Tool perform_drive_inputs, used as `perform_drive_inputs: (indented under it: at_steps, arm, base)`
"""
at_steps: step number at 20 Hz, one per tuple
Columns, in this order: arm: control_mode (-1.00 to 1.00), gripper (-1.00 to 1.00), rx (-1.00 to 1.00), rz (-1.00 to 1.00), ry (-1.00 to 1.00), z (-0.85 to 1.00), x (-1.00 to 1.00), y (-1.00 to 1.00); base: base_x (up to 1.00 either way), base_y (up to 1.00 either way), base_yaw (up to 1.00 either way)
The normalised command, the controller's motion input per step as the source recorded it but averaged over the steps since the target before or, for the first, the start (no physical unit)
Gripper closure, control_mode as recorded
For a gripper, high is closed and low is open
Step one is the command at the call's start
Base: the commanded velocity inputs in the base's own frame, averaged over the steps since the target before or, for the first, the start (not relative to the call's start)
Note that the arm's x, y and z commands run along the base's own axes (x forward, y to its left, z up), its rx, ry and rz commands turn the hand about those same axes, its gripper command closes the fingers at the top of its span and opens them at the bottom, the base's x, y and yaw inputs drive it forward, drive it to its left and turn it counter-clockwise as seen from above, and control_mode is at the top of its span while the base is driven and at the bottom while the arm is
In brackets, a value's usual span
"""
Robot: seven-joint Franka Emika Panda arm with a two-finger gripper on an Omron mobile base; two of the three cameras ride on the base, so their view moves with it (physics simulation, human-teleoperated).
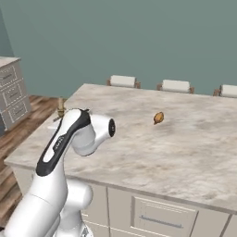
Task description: Pick the candle and candle from the dining table and place them in the open cabinet. Close the cabinet after placing the objects.
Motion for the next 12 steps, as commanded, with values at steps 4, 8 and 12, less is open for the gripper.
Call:
perform_drive_inputs:
  at_steps: [4, 8, 12]
  arm:
    - [1.0, 1.0, 0.0, 0.0, 0.0, 0.0, 0.0, 0.0]
    - [1.0, 1.0, 0.0, 0.0, 0.0, 0.0, 0.0, 0.0]
    - [1.0, 1.0, 0.0, 0.0, 0.0, 0.0, 0.0, 0.0]
  base:
    - [-0.32, 0.62, 0.18]
    - [-0.37, 0.58, 0.22]
    - [-0.24, 0.6, 0.28]
